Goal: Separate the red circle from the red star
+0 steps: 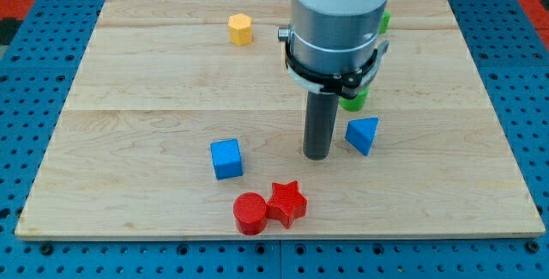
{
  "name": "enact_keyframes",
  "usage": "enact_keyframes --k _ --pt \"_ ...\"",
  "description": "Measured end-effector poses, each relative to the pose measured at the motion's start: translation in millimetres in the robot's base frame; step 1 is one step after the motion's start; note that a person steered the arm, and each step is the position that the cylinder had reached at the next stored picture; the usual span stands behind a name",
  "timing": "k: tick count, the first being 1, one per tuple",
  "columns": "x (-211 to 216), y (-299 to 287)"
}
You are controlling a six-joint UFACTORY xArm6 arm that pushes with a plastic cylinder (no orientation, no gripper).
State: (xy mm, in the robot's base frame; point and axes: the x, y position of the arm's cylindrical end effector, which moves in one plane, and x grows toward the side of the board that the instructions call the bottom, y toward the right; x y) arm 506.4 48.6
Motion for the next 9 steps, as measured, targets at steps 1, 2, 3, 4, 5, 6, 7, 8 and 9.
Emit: enact_keyframes --k 1,2,3,4,5,6,7,8,9 --pt "-0.5 7.0" --pt "3.0 7.9" --pt "18.5 25.4" --pt "61.2 76.4" --pt "109.3 75.3" --pt "111.7 65.2" --pt "111.9 12.0" --pt "112.7 -48.2" --pt "111.1 -92.2"
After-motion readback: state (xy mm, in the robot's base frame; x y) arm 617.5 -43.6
